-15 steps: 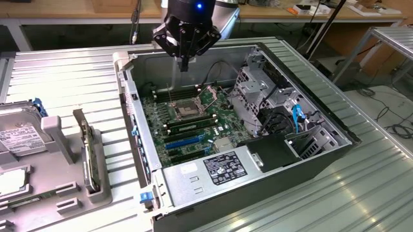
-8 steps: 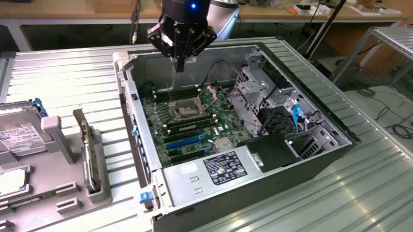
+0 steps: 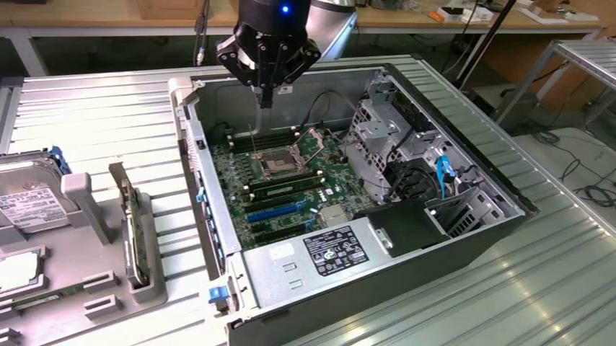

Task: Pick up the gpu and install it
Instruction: 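Reach for the gpu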

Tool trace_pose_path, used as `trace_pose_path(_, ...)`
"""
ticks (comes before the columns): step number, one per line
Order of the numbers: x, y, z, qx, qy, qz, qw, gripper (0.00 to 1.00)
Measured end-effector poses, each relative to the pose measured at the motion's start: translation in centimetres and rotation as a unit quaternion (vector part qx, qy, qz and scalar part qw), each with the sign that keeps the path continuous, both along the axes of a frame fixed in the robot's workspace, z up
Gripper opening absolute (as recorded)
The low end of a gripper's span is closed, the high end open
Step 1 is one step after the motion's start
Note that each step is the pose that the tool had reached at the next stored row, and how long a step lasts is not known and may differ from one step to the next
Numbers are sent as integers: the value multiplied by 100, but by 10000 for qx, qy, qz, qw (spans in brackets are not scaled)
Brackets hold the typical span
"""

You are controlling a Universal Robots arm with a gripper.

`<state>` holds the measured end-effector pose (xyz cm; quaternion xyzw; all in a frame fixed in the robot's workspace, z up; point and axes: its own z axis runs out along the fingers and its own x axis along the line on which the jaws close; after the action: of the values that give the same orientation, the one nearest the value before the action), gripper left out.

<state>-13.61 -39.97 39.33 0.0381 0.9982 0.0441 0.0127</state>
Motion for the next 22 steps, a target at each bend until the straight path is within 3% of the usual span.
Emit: trace_pose_path(22,-118,-7,0,0,0,0,10000,11)
